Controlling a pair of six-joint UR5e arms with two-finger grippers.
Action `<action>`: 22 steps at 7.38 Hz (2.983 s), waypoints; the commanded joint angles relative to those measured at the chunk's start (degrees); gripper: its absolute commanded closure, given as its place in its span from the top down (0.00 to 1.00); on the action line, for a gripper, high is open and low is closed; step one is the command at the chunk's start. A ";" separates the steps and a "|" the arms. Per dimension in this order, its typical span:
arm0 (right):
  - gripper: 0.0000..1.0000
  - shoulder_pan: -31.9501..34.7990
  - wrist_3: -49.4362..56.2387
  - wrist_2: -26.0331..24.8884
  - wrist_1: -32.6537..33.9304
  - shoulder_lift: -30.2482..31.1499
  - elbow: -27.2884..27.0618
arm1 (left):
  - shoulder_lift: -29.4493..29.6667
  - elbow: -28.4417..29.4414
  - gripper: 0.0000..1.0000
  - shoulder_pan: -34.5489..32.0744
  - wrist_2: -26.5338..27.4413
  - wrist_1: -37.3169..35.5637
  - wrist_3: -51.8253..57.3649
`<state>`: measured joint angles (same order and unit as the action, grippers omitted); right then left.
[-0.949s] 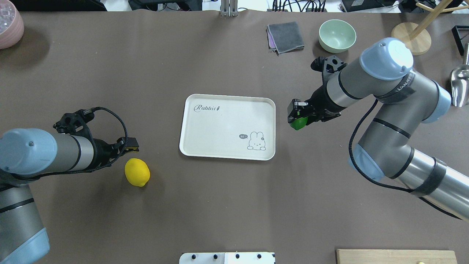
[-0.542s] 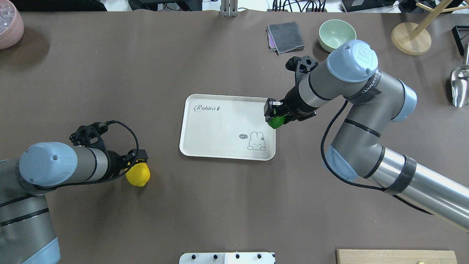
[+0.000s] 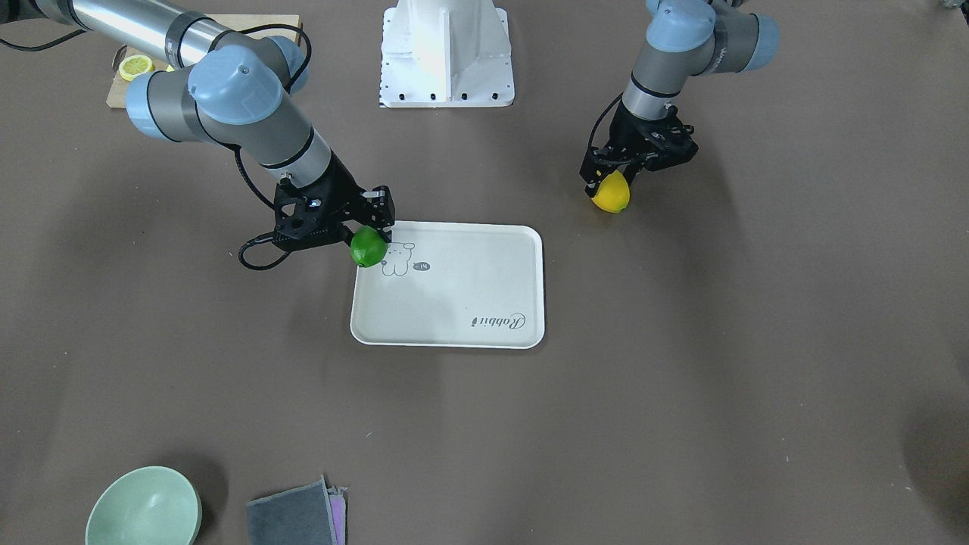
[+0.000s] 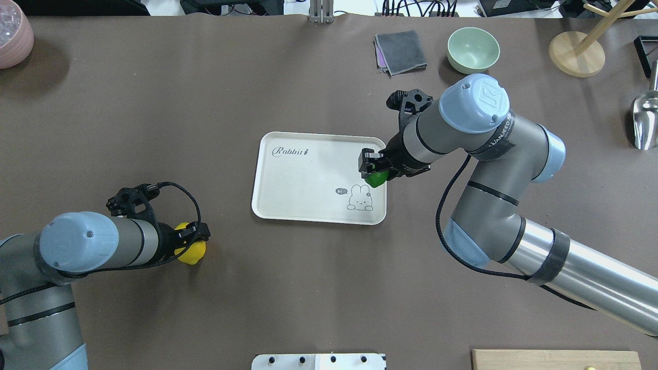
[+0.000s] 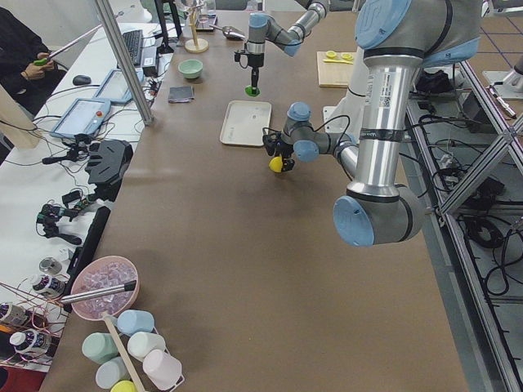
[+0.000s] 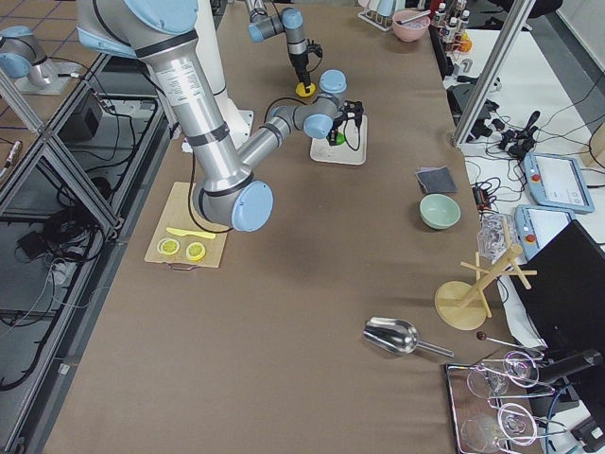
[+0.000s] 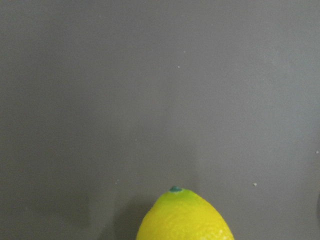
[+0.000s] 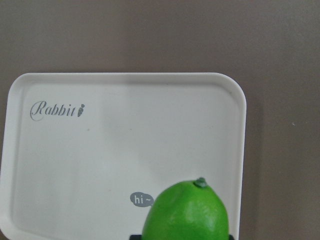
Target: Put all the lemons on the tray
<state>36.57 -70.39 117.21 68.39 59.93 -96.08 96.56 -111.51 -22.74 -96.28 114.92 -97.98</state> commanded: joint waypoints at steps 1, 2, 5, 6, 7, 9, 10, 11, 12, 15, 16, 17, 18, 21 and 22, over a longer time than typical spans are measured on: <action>0.00 -1.14 -0.10 -1.71 -0.01 -2.17 2.03 | 1.51 -1.59 0.00 -0.02 -0.48 0.13 -0.02; 0.00 -1.23 -0.01 -1.80 -0.01 -3.49 3.43 | 1.61 -3.96 0.00 -0.72 -1.97 -0.22 0.07; 0.00 -1.76 -0.01 -3.11 -0.88 -7.62 8.70 | 14.45 2.04 0.00 -6.16 -4.27 -5.64 1.20; 0.00 -1.76 -0.01 -3.12 -3.67 -8.50 11.76 | 21.06 5.82 0.00 -6.44 -4.10 -9.06 1.12; 0.00 -1.76 -0.01 -3.21 -6.66 -8.95 14.58 | 22.78 7.69 0.00 -6.44 -3.92 -9.27 1.12; 0.00 -1.76 -0.01 -3.39 -7.39 -8.86 15.22 | 26.19 12.95 0.00 -6.27 -3.75 -8.40 0.95; 0.99 -1.76 -0.19 -3.39 -7.48 -9.04 14.79 | 27.79 15.59 0.00 -6.27 -3.57 -7.61 0.86; 1.00 -1.33 -0.36 -3.04 -7.39 -9.04 13.13 | 27.80 17.62 0.00 -6.27 -3.57 -5.34 0.86; 1.00 -0.45 -0.97 -2.34 -7.04 -8.95 11.55 | 27.89 19.55 0.03 -6.18 -3.48 -2.54 0.68; 1.00 4.90 -0.98 4.51 -5.99 -7.21 9.34 | 28.51 19.14 0.97 -6.96 -2.34 -2.59 0.94; 1.00 8.14 0.41 7.83 -3.72 -5.54 7.77 | 28.16 17.65 0.97 -9.06 -2.69 -2.94 1.21; 1.00 12.17 5.47 11.87 -3.52 -3.26 6.88 | 27.72 15.99 0.97 -11.43 -2.86 -4.86 1.47; 1.00 15.61 14.05 14.60 -3.70 -0.02 6.35 | 25.71 14.32 0.97 -13.45 -2.95 -5.23 6.95; 1.00 24.23 27.66 20.40 -4.31 8.96 5.90 | 10.88 5.61 0.97 -18.37 -3.13 -4.71 32.72; 1.00 25.30 29.33 21.56 -4.57 11.59 5.90 | 7.27 4.73 0.97 -21.44 -5.48 -4.27 36.42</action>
<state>59.52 -43.71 136.61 64.11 68.32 -90.14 108.74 -105.10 -40.84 -99.92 110.17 -67.32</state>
